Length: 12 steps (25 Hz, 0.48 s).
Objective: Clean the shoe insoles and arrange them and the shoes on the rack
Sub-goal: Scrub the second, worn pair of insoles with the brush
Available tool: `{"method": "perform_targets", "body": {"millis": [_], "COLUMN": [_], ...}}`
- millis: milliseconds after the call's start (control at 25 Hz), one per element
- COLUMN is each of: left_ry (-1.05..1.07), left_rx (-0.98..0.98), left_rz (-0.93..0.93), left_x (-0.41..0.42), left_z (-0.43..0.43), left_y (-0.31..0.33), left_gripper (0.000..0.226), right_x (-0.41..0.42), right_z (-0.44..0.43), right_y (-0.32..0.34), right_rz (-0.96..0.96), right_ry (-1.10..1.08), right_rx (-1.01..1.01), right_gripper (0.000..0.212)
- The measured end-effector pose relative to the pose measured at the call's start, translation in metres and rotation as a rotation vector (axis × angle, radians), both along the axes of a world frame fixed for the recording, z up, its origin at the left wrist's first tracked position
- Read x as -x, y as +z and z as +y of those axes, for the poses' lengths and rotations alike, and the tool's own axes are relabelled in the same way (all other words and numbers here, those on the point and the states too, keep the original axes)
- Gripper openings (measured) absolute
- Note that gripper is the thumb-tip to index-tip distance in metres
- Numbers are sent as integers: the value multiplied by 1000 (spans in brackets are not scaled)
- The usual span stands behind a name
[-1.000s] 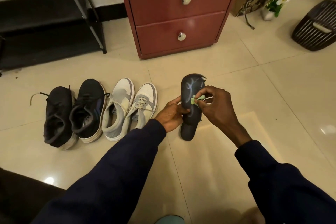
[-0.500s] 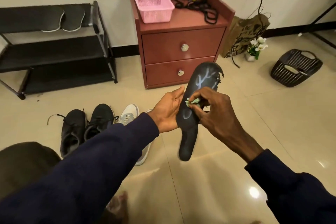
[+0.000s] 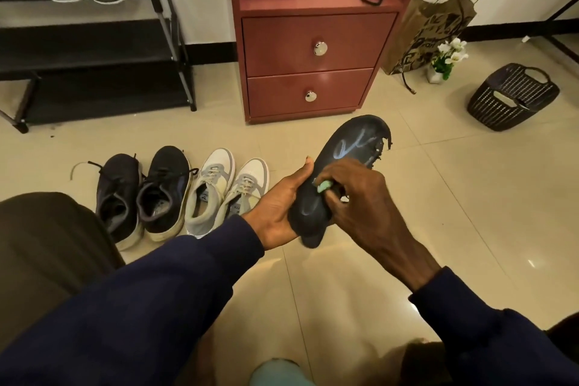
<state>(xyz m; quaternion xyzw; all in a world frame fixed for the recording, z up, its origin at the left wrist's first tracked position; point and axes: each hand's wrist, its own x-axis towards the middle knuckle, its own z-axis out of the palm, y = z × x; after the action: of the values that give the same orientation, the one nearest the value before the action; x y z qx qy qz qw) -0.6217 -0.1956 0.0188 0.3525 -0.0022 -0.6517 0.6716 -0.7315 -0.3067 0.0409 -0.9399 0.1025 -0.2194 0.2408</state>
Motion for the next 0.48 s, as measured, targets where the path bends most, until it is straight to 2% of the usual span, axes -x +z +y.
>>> {"method": "perform_targets", "body": {"millis": [120,320,480], "left_ry": [-40,43,-21], "left_rx": [-77,-86,-157], "left_rz": [-37,25,35], "left_x": [-4,-3,-2], "left_z": [-1,-11,-9], "left_y": [-7,-20,-29], "left_gripper": [47,32,35], "right_x": [1,-5,1], "right_z": [18,-14,18], "right_y": [0,-21,-27], "right_rz": [176,74,201], "right_ry": [181,-124,152], "right_rx": [-111,151,-68], "right_gripper": [22,22,23]}}
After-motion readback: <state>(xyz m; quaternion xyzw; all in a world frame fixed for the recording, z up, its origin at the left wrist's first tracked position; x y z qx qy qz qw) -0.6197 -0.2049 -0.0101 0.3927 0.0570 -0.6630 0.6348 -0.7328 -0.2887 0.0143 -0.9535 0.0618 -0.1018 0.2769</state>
